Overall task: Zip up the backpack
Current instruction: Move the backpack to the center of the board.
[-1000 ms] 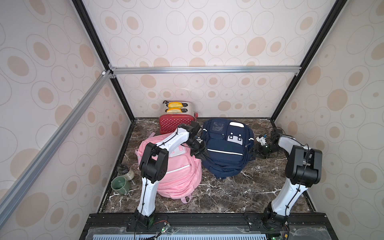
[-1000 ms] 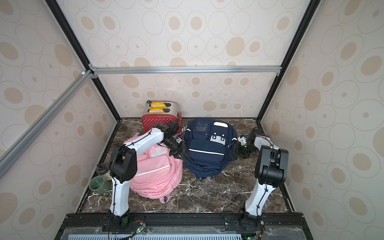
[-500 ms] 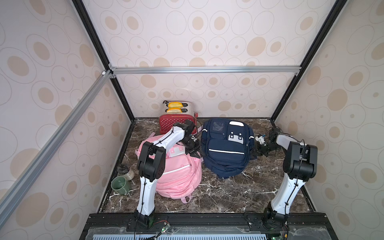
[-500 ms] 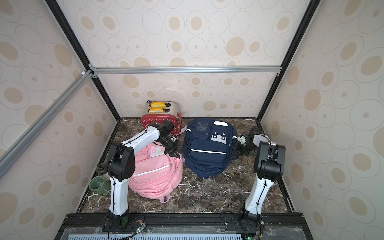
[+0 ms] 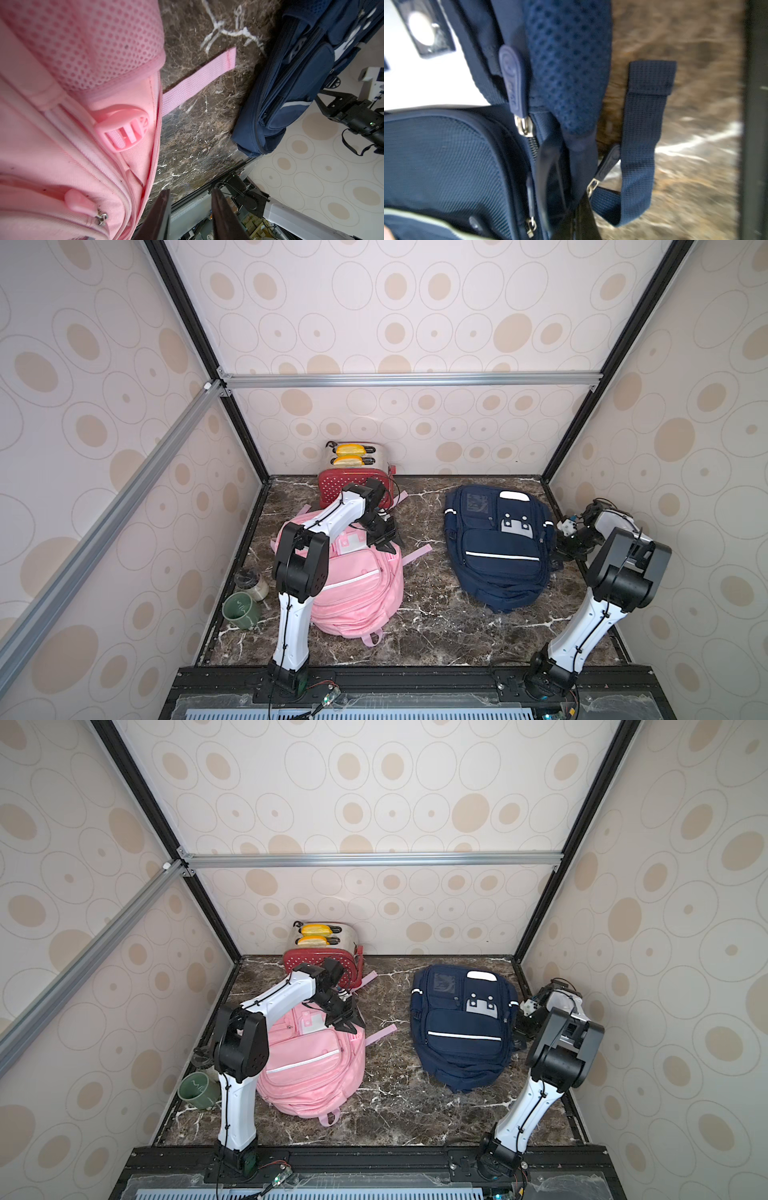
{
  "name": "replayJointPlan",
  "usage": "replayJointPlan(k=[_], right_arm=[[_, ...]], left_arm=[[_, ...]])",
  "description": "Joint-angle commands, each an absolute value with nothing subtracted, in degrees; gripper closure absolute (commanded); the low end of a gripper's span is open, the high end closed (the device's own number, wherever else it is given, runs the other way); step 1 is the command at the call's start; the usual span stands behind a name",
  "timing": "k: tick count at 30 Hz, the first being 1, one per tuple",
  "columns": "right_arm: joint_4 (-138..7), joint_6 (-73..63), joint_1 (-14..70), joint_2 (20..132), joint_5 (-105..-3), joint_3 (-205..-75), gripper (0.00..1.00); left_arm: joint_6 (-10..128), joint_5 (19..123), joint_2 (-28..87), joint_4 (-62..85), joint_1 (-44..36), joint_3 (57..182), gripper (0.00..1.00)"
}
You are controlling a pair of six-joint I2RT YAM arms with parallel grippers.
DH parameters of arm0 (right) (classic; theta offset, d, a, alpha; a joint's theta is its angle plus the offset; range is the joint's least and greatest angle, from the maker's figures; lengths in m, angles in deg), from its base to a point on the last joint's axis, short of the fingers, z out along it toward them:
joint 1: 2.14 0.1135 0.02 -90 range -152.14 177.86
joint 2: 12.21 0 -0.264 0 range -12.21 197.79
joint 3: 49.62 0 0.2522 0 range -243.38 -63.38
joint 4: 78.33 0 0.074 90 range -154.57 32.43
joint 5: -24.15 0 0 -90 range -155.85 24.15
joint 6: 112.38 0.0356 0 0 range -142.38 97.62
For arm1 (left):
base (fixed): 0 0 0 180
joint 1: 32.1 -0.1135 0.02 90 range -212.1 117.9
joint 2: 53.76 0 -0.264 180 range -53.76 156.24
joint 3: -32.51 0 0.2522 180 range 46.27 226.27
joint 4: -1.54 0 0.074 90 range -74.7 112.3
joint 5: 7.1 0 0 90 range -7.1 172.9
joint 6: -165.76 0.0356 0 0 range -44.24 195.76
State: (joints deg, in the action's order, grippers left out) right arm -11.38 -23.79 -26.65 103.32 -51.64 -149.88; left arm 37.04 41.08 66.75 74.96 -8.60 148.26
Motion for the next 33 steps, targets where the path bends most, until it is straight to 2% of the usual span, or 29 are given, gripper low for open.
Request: replayJointPlan(k=[1,9,11,13,16,17,19,23,27,33], right_arm=[[-8.75,-25.52,-27.29,103.88,-57.83,-151.66,1.0],[-9.09,-25.62,-27.89,105.12,-55.68,-153.8,0.99],[-9.32,-25.39,-27.86,104.59,-55.59,-153.41,0.79],[-9.49,-25.16,-27.89,103.46,-54.62,-153.13,0.69],[-9.79,-23.92,-27.6,101.1,-52.46,-153.01,0.43],[-9.6,-23.58,-27.42,100.29,-52.13,-153.03,0.37],[-8.81,-22.47,-26.51,98.3,-50.4,-153.08,0.33],[-7.18,-20.67,-21.35,92.74,-51.06,-151.87,0.31],[-8.81,-16.32,-12.36,86.11,-50.37,-150.35,0.29],[-19.09,-8.7,7.16,84.43,-35.27,-151.59,0.3]], left_arm=[[39.16,41.65,66.58,75.59,-8.9,152.17,0.65],[40.24,43.89,65.78,75.32,-8.9,153.41,0.65],[40.55,44.54,65.45,75.35,-8.93,153.48,0.64],[40.83,45.79,64.95,75.6,-8.95,153.56,0.62],[41.47,48.53,64.06,75.78,-8.9,153.95,0.6],[41.93,49.47,63.72,76.2,-8.94,154.22,0.58],[43.15,51.9,62.9,77.54,-8.91,155.44,0.56],[46.41,60.29,60.4,81.38,-8.9,158.51,0.47],[48.74,70.86,56.13,83.45,-9.08,159.12,0.43],[50.22,84.31,48.43,84.81,-13.88,155.07,0.42]])
